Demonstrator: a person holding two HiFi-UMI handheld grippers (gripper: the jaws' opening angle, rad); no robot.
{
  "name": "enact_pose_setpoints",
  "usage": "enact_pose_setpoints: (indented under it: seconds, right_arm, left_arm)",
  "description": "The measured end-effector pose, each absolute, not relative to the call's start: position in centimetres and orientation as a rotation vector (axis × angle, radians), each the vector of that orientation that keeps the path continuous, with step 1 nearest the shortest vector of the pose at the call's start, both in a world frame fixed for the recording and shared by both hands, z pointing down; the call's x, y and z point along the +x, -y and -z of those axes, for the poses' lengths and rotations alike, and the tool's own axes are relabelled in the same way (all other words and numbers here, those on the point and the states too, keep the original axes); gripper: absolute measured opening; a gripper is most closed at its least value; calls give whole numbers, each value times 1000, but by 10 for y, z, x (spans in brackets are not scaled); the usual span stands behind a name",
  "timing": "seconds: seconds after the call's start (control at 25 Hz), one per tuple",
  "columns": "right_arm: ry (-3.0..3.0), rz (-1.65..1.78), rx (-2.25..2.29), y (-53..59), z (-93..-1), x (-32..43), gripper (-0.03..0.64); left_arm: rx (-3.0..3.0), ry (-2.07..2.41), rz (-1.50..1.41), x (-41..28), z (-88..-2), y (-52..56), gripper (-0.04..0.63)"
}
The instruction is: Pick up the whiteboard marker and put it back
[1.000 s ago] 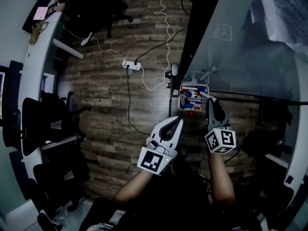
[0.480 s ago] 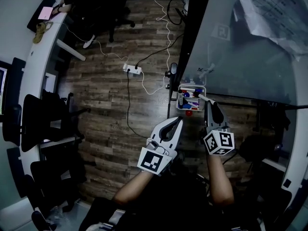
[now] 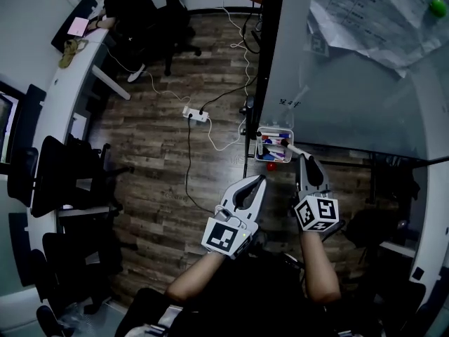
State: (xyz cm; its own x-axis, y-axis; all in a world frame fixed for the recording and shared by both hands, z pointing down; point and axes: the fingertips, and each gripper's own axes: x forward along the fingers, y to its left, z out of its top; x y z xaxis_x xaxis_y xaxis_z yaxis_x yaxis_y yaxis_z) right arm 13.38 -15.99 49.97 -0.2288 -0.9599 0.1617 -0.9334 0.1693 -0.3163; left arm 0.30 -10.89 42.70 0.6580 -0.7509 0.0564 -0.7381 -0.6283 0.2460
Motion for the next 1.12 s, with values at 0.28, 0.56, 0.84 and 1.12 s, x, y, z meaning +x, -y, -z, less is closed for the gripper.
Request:
enact_pose_setpoints:
  seconds: [0.28, 0.56, 0.84, 1.12]
  right_arm:
    - [-2351, 488, -1868, 129, -475, 135, 77]
    - [-2376, 426, -1844, 82, -456, 138, 77]
    - [-2384, 398, -1823, 26, -441, 138, 77]
    - [-2386, 405, -1811, -6, -440, 143, 77]
  left_arm:
    - [2673, 1207, 106, 9, -410, 78, 8]
    - [2728, 1240, 159, 14, -384, 44, 8]
    - [2730, 1265, 158, 17, -381, 2, 8]
    - [2757, 1256, 106, 31, -392, -28, 8]
